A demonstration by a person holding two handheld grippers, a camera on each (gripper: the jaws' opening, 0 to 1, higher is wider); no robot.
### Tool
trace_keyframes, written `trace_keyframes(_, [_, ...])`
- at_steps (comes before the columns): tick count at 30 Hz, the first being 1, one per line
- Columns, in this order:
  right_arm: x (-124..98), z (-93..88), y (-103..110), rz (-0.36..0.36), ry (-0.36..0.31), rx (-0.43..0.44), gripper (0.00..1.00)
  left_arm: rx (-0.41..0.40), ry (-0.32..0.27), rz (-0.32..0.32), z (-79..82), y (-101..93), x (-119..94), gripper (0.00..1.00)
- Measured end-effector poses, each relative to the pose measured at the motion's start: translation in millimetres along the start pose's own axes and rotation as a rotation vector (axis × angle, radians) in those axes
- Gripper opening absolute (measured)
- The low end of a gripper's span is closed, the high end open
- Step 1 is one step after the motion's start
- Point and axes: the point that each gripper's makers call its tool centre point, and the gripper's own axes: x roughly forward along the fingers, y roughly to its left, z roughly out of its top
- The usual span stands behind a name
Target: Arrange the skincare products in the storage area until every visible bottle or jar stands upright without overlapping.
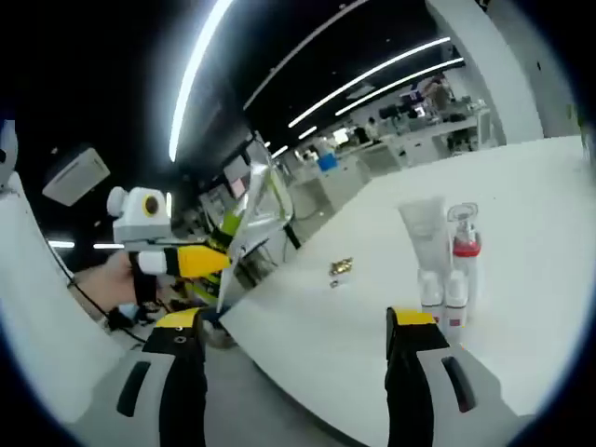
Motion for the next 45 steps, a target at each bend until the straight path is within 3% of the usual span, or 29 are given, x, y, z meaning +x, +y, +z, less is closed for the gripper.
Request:
trace_keyframes(8, [10.2,24.6,39.1,0.145,-0.090,0.083,0.62,-0.009,-0.010,-0.073,-3.8,-20.1,-6.1,0.03])
trace_keyframes(12, [15.4,29.1,53.4,0.185,-0.115,0.116,0.52,0.009,-0.007,-0.084,-5.8,-27.7,-5.0,0.03])
trace_keyframes(19, [20.7,31.8,56.3,0.205,-0.149,0.175,0.32,0.038,-0.001,-0.060,-7.9,-28.6,-4.0,0.04])
trace_keyframes(27, [26.1,34.5,61.6,0.235,-0.169,0.207,0.19,0.021,0.004,-0.080,-8.9,-32.7,-3.8,0.04])
trace_keyframes(32, [27.7,35.7,60.2,0.236,-0.174,0.208,0.17,0.004,-0.003,-0.089,-7.8,-29.2,-2.4,0.05])
trace_keyframes(35, [27.2,37.8,61.4,0.245,-0.185,0.213,0.14,-0.001,-0.016,-0.105,-6.5,-31.1,-1.2,0.09])
trace_keyframes(40, [26.1,36.3,66.3,0.270,-0.178,0.205,0.07,0.041,-0.023,-0.125,-6.1,-35.5,2.4,0.28])
trace_keyframes(45, [20.4,37.9,61.8,0.272,-0.177,0.220,0.05,0.014,-0.030,-0.134,-5.3,-33.1,0.6,0.39])
